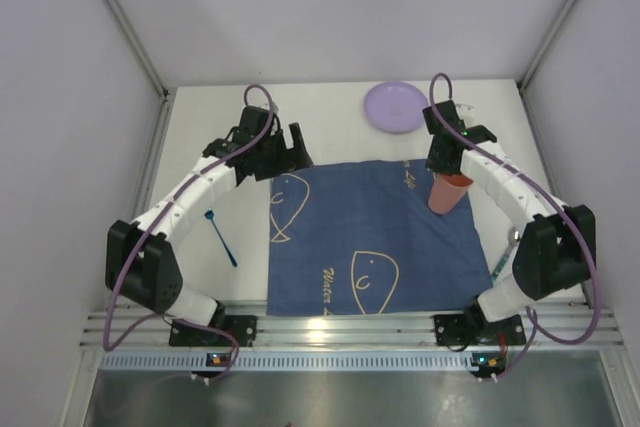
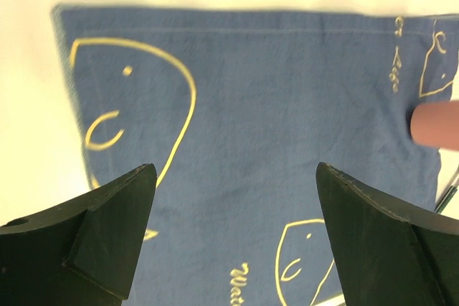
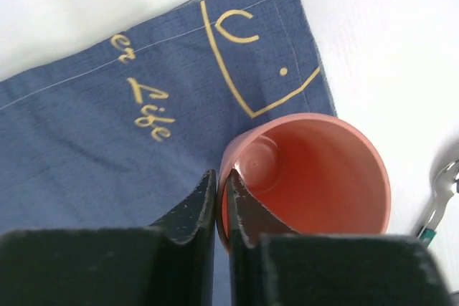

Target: Set the dinner table for one person

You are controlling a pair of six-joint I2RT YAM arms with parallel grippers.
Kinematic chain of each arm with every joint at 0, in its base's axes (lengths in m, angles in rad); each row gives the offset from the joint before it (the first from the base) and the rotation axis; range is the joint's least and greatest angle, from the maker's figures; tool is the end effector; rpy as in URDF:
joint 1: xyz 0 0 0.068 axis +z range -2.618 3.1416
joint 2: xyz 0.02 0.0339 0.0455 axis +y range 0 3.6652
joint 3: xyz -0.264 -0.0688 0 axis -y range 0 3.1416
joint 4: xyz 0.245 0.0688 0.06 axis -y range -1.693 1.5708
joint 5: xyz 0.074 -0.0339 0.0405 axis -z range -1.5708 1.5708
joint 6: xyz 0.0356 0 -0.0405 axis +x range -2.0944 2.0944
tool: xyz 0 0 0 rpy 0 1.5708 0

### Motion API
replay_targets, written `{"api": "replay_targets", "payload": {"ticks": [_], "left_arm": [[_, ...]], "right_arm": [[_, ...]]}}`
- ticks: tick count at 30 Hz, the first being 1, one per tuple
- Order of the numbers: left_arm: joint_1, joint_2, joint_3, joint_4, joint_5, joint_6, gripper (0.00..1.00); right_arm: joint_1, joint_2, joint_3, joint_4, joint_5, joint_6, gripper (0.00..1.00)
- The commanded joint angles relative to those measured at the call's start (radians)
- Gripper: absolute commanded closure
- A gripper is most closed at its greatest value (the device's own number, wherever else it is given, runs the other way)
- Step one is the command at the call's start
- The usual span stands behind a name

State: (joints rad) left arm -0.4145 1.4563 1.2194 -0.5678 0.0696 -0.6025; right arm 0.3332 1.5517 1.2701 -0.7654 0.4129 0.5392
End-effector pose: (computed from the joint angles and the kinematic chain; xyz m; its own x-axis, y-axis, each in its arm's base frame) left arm 0.2901 -0.1303 0.2977 -0.7961 -0.2673 -0.5428 -0.0064 0.9008 -0.4342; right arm 0.3074 0.0913 0.2747 -0.7586 0.2351 -0.6076 0.3258 0.9445 -0.0414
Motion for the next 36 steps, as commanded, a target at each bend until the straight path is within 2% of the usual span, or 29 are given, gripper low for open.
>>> {"api": "replay_targets", "payload": {"ticks": [1, 2, 4, 5, 6, 12, 18, 20, 25, 30, 36], "left_arm": [[-0.001, 0.114, 0.109, 0.169, 0.045, -0.023, 0.02], [-0.001, 0.145, 0.129, 0.187, 0.058, -0.026, 0.02], [-0.001, 0.237, 0.187, 0.239, 0.088, -0.037, 0.02], [0.000, 0.268, 0.207, 0.259, 0.097, -0.043, 0.02], [0.000, 0.297, 0.230, 0.275, 0.122, -0.049, 0.02], [0.003, 0.545, 0.454, 0.373, 0.182, -0.109, 0.02], [0.005, 0.847, 0.839, 0.350, 0.269, -0.147, 0.02], [0.011, 0.959, 0.959, 0.359, 0.309, -0.206, 0.02], [0.014, 1.122, 1.020, 0.558, 0.371, -0.370, 0.02], [0.014, 1.275, 1.189, 0.514, 0.389, -0.393, 0.02], [0.006, 1.329, 1.206, 0.559, 0.375, -0.388, 0.02]], "right_arm": [[0.013, -0.105, 0.002, -0.025, -0.057, 0.041, 0.90], [0.016, -0.105, 0.014, -0.031, -0.066, 0.035, 0.79], [0.020, -0.097, 0.038, -0.066, -0.063, 0.022, 0.71], [0.021, -0.093, 0.051, -0.075, -0.065, 0.021, 0.63], [0.021, -0.090, 0.073, -0.087, -0.057, 0.016, 0.60], [0.032, -0.079, 0.130, -0.144, -0.043, 0.024, 0.60], [0.032, -0.100, 0.216, -0.233, -0.011, 0.030, 0.60], [0.033, -0.113, 0.260, -0.262, 0.000, 0.024, 0.59], [0.021, -0.165, 0.293, -0.337, 0.030, 0.027, 0.59], [-0.005, -0.212, 0.250, -0.371, 0.052, 0.041, 0.59], [-0.051, -0.220, 0.199, -0.382, 0.069, 0.028, 0.59]]}}
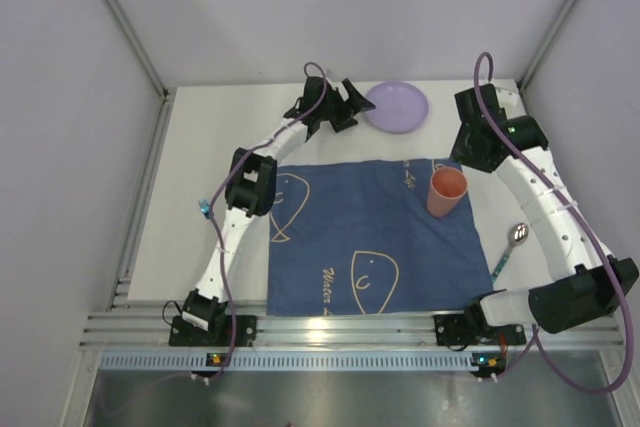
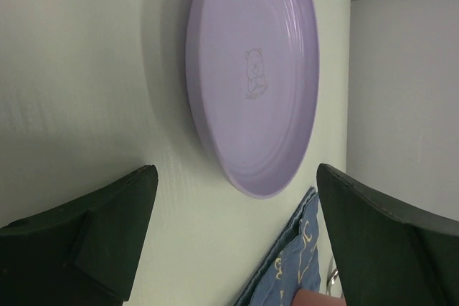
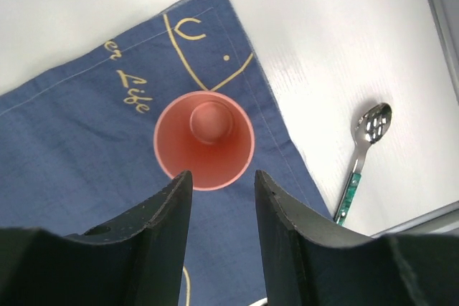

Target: Set the dinner table for one person

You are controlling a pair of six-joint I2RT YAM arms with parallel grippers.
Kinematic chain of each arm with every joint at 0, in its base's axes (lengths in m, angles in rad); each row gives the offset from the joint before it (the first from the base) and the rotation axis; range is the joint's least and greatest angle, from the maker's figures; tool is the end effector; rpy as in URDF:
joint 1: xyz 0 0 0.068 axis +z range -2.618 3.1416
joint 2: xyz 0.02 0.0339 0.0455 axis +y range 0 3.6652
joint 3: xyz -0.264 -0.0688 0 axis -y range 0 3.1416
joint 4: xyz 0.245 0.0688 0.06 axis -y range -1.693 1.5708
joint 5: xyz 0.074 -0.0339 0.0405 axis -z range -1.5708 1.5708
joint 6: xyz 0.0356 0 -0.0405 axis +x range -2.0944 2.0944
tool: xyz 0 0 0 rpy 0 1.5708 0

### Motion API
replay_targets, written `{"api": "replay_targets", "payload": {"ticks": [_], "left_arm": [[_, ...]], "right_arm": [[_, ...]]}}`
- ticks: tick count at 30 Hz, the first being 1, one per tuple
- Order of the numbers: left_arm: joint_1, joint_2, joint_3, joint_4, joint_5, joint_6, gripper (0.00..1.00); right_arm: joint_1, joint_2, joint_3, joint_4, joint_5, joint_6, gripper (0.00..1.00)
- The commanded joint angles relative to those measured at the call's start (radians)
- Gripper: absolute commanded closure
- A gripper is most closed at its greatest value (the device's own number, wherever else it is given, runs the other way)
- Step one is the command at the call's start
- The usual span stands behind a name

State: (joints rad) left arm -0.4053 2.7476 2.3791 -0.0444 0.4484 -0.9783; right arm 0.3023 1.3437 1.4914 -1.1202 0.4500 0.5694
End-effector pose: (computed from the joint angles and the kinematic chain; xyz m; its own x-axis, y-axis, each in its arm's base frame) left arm 0.5555 -0.2551 0.1400 -0.8034 -0.4687 -0.3672 0.0963 0.5063 -0.8570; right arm 0.2469 0.0608 0.3785 -0.6828 0.2956 -0.6681 0.3965 0.9180 0.0010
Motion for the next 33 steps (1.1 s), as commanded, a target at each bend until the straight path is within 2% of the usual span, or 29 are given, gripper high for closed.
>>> {"api": "replay_targets", "payload": {"ticks": [1, 6, 9, 10, 11, 13, 14, 16, 18, 19, 21, 24, 33], "left_arm": [[-0.009, 0.047, 0.057, 0.035, -0.008, -0.007, 0.02], [-0.046, 0.101, 0.112, 0.026, -0.027, 0.035, 0.02], [-0.063, 0.129, 0.135, 0.023, -0.059, 0.029, 0.14], [-0.061, 0.133, 0.138, 0.024, -0.066, 0.024, 0.28], [-0.061, 0.138, 0.143, 0.024, -0.080, 0.023, 0.34], [-0.058, 0.144, 0.146, 0.028, -0.091, 0.023, 0.39], [-0.056, 0.145, 0.146, 0.034, -0.089, 0.024, 0.48], [-0.052, 0.147, 0.146, 0.035, -0.088, 0.026, 0.51], [-0.049, 0.149, 0.144, 0.035, -0.088, 0.026, 0.66], [-0.043, 0.150, 0.144, 0.035, -0.085, 0.024, 0.69], [-0.036, 0.152, 0.141, 0.037, -0.082, 0.018, 0.84], [-0.024, 0.144, 0.129, 0.066, -0.063, 0.012, 0.99], [0.020, -0.026, -0.018, 0.132, 0.012, 0.047, 1.00]], "right_arm": [[-0.031, -0.008, -0.026, -0.029, 0.032, -0.003, 0.60], [-0.043, 0.023, -0.011, -0.027, 0.032, -0.014, 0.60], [-0.048, 0.044, 0.004, -0.030, 0.033, -0.023, 0.60], [-0.054, 0.052, 0.007, -0.033, 0.033, -0.026, 0.60], [-0.057, 0.054, 0.013, -0.035, 0.033, -0.032, 0.60], [-0.066, 0.054, 0.018, -0.036, 0.036, -0.039, 0.60], [-0.071, 0.052, 0.018, -0.036, 0.036, -0.043, 0.60], [-0.081, 0.049, 0.015, -0.036, 0.036, -0.049, 0.61], [-0.086, 0.045, 0.009, -0.038, 0.036, -0.058, 0.61], [-0.089, 0.043, 0.001, -0.038, 0.036, -0.060, 0.61], [-0.089, 0.035, -0.008, -0.038, 0.029, -0.065, 0.62], [-0.089, 0.028, -0.025, -0.036, 0.021, -0.068, 0.62], [-0.091, -0.012, -0.046, -0.013, 0.013, -0.078, 0.64]]}}
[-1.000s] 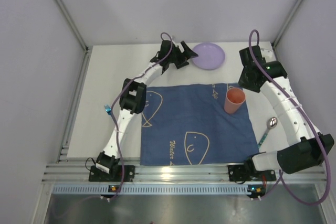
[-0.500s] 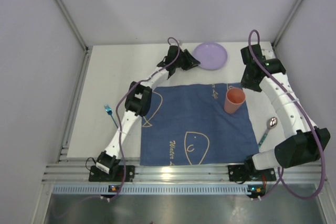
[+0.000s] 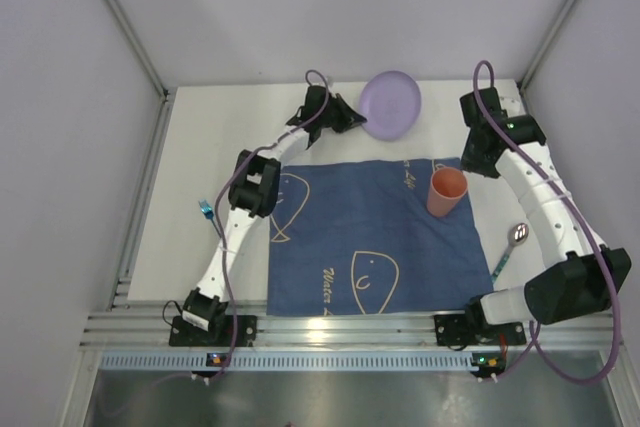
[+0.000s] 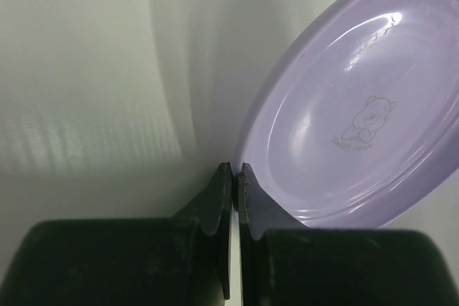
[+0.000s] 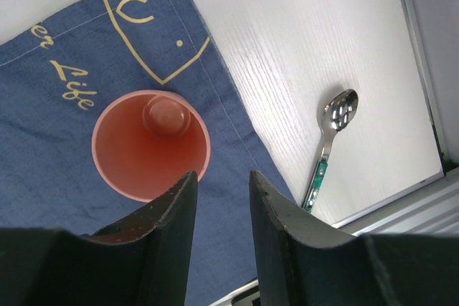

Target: Set the dinner table for one person

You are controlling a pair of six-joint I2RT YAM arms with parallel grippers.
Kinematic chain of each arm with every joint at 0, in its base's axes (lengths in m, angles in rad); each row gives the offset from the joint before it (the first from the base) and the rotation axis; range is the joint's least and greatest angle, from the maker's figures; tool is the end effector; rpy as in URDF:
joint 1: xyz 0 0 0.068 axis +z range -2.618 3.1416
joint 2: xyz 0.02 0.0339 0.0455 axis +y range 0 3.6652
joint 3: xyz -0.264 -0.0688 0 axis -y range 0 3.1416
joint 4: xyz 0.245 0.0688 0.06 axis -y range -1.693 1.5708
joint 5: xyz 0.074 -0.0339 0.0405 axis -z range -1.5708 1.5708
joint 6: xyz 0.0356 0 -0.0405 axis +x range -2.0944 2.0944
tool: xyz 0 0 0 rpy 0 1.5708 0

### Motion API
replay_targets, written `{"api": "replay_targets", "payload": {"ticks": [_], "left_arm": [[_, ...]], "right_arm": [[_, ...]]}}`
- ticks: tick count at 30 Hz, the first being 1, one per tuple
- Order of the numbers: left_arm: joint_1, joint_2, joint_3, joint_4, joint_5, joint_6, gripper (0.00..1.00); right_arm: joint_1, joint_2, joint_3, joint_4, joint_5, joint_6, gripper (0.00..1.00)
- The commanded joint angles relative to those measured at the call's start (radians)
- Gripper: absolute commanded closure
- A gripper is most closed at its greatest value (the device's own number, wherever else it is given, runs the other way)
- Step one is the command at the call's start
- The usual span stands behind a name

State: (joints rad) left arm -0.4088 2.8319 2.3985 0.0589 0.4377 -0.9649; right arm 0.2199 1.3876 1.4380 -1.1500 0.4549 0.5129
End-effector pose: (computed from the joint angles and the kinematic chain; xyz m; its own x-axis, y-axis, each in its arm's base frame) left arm 0.5610 -0.2595 0.1067 -0.7846 -0.4714 -0.4026 0.1353 0.5035 -0.8533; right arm 0.2588 0.0418 0.3509 -0.7583 0.2822 -0.5876 0.4256 0.8972 -0.1184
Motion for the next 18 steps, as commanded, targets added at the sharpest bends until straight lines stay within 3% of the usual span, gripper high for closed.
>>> {"api": "replay_targets", "payload": {"ticks": [1, 6, 10, 13, 14, 18], "left_arm": [[0.033, -0.129, -0.044, 0.028, 0.030, 0.037, 1.00], [0.070, -0.317, -0.119, -0.036, 0.091, 0.092, 1.00], [0.055, -0.495, -0.224, -0.323, 0.081, 0.287, 1.00], [0.022, -0.704, -0.485, -0.384, 0.030, 0.394, 1.00], [0.012, -0.811, -0.621, -0.404, 0.018, 0.428, 1.00], [-0.076, -1.045, -0.919, -0.499, -0.088, 0.511, 1.00]], "right_arm": [[-0.008, -0.061, 0.010, 0.021, 0.008, -0.031, 0.64], [-0.028, -0.071, 0.074, 0.038, 0.018, -0.073, 0.63], [-0.037, -0.085, 0.117, 0.062, -0.044, -0.091, 0.50], [-0.037, -0.110, 0.105, 0.072, -0.103, -0.065, 0.40], [-0.037, -0.119, 0.099, 0.078, -0.137, -0.057, 0.39], [-0.037, -0.173, 0.049, 0.090, -0.222, -0.037, 0.34]]}}
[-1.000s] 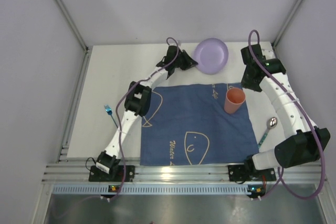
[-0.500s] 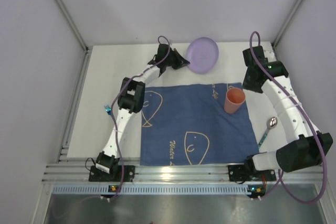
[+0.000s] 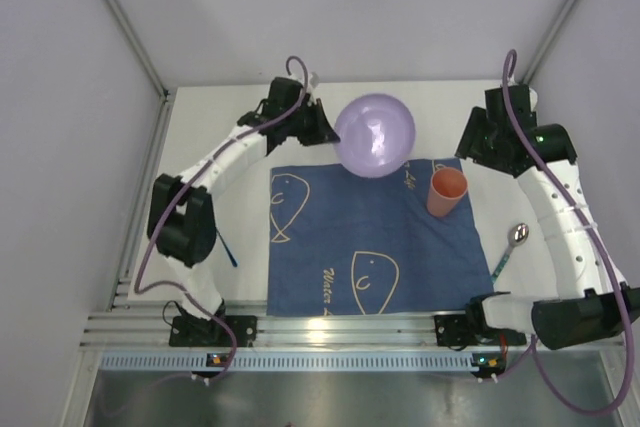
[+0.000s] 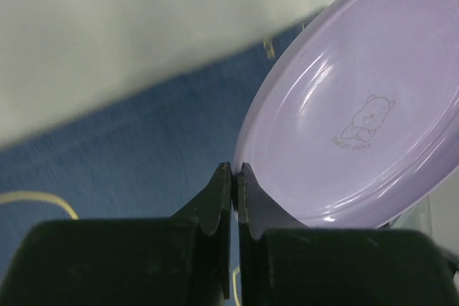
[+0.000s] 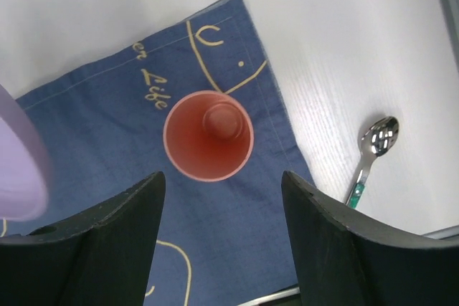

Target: Set the dinner table for one person

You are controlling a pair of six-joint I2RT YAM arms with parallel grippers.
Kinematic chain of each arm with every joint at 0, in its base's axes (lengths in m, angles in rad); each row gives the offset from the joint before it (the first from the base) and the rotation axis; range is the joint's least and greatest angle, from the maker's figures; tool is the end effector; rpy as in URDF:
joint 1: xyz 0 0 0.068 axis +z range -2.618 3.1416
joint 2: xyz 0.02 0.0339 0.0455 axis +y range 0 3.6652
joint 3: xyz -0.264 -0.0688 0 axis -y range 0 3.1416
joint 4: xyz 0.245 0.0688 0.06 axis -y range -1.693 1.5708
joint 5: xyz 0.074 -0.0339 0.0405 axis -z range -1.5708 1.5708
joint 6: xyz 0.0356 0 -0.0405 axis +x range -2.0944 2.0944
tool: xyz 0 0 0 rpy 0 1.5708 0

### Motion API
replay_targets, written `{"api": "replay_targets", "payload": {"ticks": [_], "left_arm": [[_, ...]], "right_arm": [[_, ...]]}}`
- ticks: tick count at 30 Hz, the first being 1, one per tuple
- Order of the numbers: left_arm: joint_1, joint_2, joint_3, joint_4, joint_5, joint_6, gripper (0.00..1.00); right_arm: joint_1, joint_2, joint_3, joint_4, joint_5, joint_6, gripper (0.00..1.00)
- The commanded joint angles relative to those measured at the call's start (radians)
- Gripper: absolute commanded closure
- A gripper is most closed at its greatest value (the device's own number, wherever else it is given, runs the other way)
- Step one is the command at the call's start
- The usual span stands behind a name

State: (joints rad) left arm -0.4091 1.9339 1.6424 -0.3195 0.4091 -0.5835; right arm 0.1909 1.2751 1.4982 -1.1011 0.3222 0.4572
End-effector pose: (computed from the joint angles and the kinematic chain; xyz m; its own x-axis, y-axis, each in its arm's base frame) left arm 0.4100 -0.1932 0.2862 -0.8050 -0.2019 -0.5578 0.2641 0.7201 -0.6417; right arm 0.2354 0.0340 0.3958 -0.6697 0.2971 -0.6806 0.3502 0.9345 0.0633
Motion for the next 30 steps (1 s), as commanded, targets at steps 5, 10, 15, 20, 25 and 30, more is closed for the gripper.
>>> {"api": "replay_targets", "payload": {"ticks": [5, 10, 15, 20, 25, 30], "left_arm": [[-0.195, -0.326, -0.484, -0.127, -0.159, 0.096, 1.00], [-0.269, -0.362, -0.621, -0.096, -0.220, 0.005, 1.00], [-0.315, -0.336, -0.667, -0.056, -0.269, -0.032, 1.00], [-0.321, -0.418, -0.664, -0.116, -0.328, -0.097, 0.42], [-0.248, -0.630, -0.650, -0.373, -0.674, -0.188, 0.02], [0.134, -0.820, -0.772, -0.526, -0.652, -0.144, 0.02]], "right_arm": [[-0.008, -0.161, -0.093, 0.037, -0.130, 0.041, 0.31], [-0.008, -0.256, -0.180, 0.026, -0.150, 0.060, 0.30], [-0.008, -0.350, -0.245, 0.000, -0.152, 0.069, 0.30], [-0.007, -0.416, -0.282, -0.029, -0.163, 0.072, 0.30], [-0.008, -0.460, -0.317, -0.040, -0.169, 0.080, 0.30], [-0.007, -0.488, -0.348, -0.039, -0.181, 0.086, 0.29]]}}
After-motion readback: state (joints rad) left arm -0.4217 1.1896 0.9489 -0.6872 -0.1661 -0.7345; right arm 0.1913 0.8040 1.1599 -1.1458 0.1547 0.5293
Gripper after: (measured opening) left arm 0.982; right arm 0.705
